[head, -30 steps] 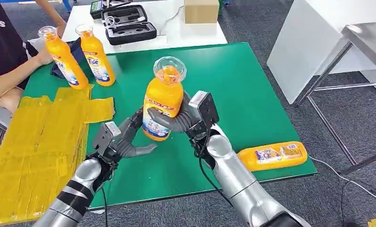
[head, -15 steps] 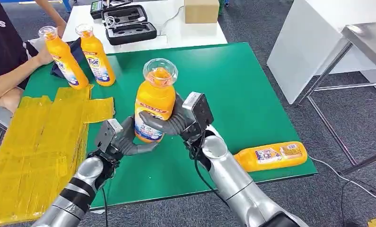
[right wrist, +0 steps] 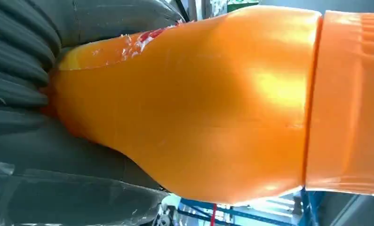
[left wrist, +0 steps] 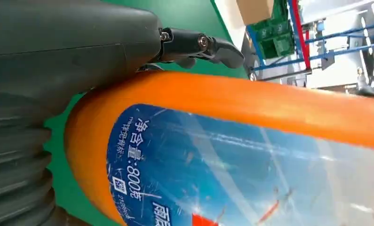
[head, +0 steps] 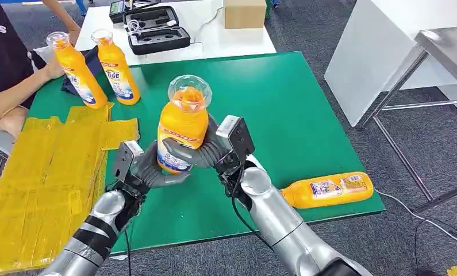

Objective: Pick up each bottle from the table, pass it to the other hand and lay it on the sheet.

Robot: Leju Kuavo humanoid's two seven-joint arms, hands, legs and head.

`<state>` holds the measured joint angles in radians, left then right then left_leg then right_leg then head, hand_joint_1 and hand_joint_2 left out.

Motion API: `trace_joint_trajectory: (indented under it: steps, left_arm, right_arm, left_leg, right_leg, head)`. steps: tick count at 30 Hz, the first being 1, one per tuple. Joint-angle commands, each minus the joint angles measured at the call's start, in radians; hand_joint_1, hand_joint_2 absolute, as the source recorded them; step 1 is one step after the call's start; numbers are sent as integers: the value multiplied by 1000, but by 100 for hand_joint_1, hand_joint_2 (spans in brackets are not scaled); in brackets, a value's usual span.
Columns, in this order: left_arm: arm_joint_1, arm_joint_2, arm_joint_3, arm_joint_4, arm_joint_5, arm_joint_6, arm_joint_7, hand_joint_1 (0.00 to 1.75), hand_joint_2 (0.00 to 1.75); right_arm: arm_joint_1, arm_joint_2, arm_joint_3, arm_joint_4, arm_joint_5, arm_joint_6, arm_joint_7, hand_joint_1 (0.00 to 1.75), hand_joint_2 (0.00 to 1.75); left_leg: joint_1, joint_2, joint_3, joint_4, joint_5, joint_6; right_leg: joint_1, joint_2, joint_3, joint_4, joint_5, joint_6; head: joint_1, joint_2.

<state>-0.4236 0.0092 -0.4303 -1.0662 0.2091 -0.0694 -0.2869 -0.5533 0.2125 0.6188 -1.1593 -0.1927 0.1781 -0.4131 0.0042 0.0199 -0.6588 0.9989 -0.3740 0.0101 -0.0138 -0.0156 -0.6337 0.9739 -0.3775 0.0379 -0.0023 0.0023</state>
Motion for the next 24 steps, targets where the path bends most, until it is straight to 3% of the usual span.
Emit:
trace_joint_trajectory:
  steps: [1,8,9,10,24]
  left_arm:
    - [-53,4,19,7,14,19,8,0,175]
    - [-53,5,13,-3,-9,50,-1,0,175]
    - [-54,6,12,-10,-17,60,-2,52,175]
    - [-54,7,13,-13,-16,60,-2,175,175]
    - [-52,6,16,-12,-9,56,-3,175,175]
  right_arm:
    - [0,-35,85,-23,11,-10,8,175,175]
    - [-2,-35,79,-4,9,-13,7,175,175]
    - [-2,-37,77,-1,12,-18,7,175,175]
    - [-2,-37,76,1,13,-19,7,175,175]
    - [-4,-37,72,10,13,-21,7,175,175]
  left_leg:
    - [1,-3,4,1,-3,-1]
    - [1,-2,3,0,-1,-1]
    - [1,-2,2,0,-1,-1]
    - [1,-3,5,1,-2,-1]
    - [1,-2,2,0,-1,0]
  right_leg:
    - [1,0,5,1,-3,-2]
    - [1,-1,4,0,-2,-1]
    - [1,0,3,0,-1,-1]
    - [1,0,5,0,-2,-2]
    - [1,0,3,0,-1,-1]
  head:
    - [0,0]
    - [0,0]
    - [0,0]
    - [0,0]
    - [0,0]
